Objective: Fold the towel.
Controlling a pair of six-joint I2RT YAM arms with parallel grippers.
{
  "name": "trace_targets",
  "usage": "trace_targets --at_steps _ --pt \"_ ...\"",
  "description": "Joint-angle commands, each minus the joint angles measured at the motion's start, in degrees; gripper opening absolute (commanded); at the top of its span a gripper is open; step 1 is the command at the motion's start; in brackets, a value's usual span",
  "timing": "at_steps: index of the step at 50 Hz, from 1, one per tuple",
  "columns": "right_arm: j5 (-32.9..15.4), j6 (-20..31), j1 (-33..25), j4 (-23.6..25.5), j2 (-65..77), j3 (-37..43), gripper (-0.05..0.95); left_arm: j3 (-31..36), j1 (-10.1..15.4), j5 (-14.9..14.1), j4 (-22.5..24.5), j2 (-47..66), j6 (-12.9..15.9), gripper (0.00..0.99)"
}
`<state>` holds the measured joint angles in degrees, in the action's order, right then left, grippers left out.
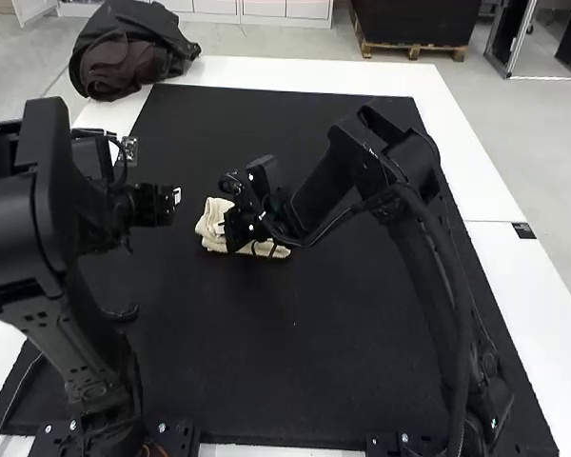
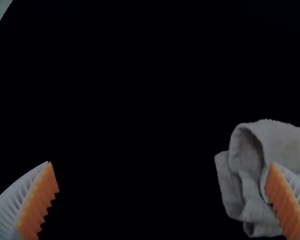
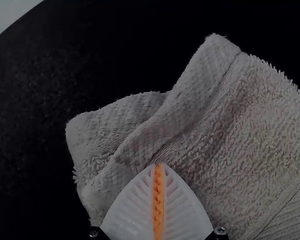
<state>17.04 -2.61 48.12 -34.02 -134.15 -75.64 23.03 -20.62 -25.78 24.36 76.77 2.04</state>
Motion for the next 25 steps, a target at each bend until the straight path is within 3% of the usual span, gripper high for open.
trace_targets --at_steps 1,25 --pt "0.5 -1.0 1.8 0.0 1.3 -1.2 -0.02 -0.8 -0.6 -1.0 0.8 -1.4 -0.6 0.972" --pt "0.6 -1.1 0.3 4.2 11.8 0.6 -0.02 -0.9 -0.3 -0.9 1.6 -1.4 -1.5 0.972"
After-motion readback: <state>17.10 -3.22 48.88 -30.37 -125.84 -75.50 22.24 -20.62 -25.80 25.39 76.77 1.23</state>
